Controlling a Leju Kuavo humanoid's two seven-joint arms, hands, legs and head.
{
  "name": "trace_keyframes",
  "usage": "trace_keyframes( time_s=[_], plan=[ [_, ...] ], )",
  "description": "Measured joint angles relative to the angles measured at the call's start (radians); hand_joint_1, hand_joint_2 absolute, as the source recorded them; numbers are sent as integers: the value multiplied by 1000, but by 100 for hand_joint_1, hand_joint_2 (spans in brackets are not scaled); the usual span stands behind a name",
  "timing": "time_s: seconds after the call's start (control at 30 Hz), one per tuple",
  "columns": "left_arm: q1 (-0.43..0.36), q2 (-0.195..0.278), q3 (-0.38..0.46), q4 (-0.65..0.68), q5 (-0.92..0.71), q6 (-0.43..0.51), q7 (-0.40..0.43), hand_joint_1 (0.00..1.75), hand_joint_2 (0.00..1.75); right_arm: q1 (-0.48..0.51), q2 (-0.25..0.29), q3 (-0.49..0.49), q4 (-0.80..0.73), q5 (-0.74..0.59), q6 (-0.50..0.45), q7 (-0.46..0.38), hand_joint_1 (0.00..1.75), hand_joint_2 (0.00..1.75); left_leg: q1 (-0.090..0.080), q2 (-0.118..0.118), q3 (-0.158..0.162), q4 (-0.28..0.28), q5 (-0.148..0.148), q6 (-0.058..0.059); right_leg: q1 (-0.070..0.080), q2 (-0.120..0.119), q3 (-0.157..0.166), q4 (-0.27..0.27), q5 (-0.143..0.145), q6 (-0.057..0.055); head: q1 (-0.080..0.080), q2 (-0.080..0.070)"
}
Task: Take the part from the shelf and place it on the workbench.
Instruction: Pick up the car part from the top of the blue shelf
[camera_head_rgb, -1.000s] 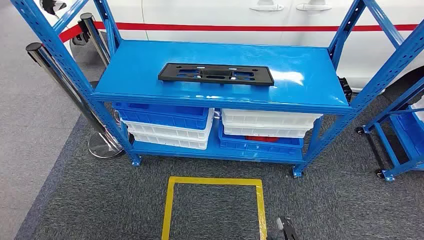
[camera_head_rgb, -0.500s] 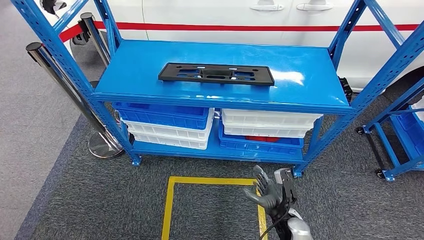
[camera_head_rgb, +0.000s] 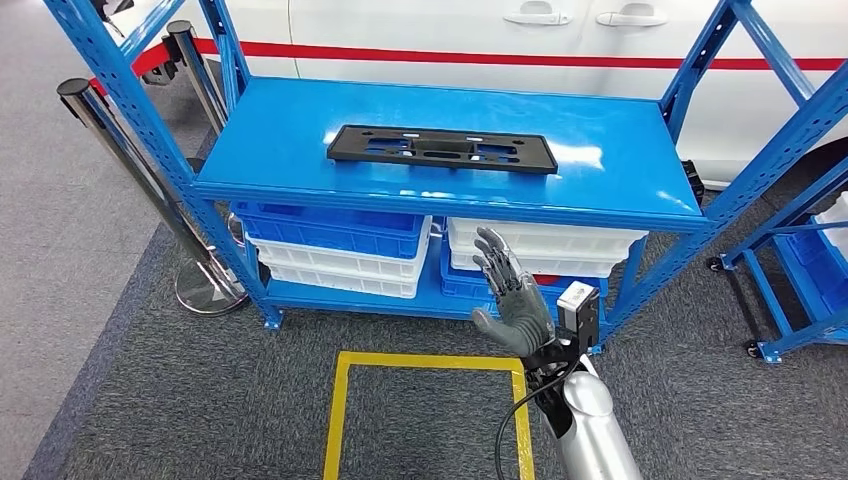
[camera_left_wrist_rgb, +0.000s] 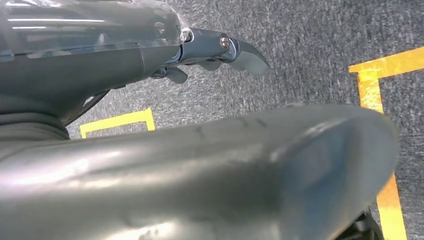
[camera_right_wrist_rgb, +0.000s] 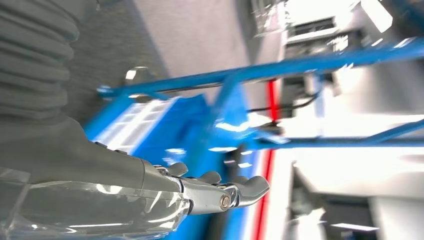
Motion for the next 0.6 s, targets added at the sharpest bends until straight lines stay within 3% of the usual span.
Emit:
trace_keyframes(
  time_s=[0.03, 0.07, 0.13, 0.2, 0.27, 0.37, 0.43, 0.5, 0.53, 0.57, 0.6],
  plan=[
    [-3, -3, 8, 2, -13, -1, -2, 0, 0, 0, -1, 16, -26, -4, 0, -10, 0, 0, -1, 1, 1, 1, -2, 0, 1, 0, -23, 33, 2, -1, 0, 0],
    [-6, -7, 17, 5, -27, -2, -4, 0, 0, 0, -1, 32, -53, -8, -1, -20, 0, 0, -2, 3, 4, 2, -5, 0, 2, -1, -29, 30, 23, -3, 0, 0],
    [-11, -14, 33, 10, -55, -4, -8, 0, 0, -3, -3, 71, -109, -18, -4, -41, 0, 0, -3, 9, 14, 6, -16, -6, 4, -16, 10, -80, 107, -11, 0, 0],
    [-17, -21, 52, 15, -84, -6, -11, 0, 0, -10, -4, 115, -164, -30, -8, -61, 0, 0, -8, 18, 21, 13, -30, -16, 17, -49, 52, -186, 152, -24, 0, 0],
    [-23, -26, 70, 21, -114, -7, -15, 0, 0, -15, -6, 159, -213, -44, -11, -82, 0, 0, -13, 34, 21, 16, -38, -27, 27, -58, 58, -209, 147, -37, 0, 0],
    [-35, -31, 92, 26, -157, -10, -23, 0, 0, -16, -8, 212, -276, -67, -14, -112, 0, 0, -10, 47, 20, 31, -59, -42, 22, -30, 58, -217, 145, -54, -1, 0],
    [-43, -33, 105, 29, -184, -15, -28, 0, 0, -17, -9, 246, -310, -84, -13, -132, 0, 0, -5, 28, -20, 118, -107, -51, 18, -17, 62, -221, 145, -62, -2, 0],
    [-47, -35, 117, 33, -202, -21, -31, 0, 0, -17, -12, 278, -332, -98, -11, -146, 0, 0, -2, 17, -94, 254, -158, -57, 17, 0, 62, -220, 143, -65, -2, 0],
    [-47, -35, 122, 35, -206, -23, -31, 0, 0, -16, -13, 290, -338, -101, -10, -149, 0, 0, 0, 16, -122, 296, -162, -58, 17, 10, 63, -220, 143, -66, -2, 0],
    [-47, -35, 126, 36, -208, -24, -31, 0, 0, -16, -14, 300, -344, -104, -9, -150, 0, 0, 2, 15, -134, 302, -144, -59, 17, 21, 64, -220, 142, -65, -2, 0],
    [-47, -35, 129, 36, -208, -25, -31, 0, 0, -16, -15, 306, -348, -106, -8, -151, 0, 0, 3, 13, -128, 268, -108, -59, 16, 32, 66, -219, 142, -64, -2, 0]
  ],
)
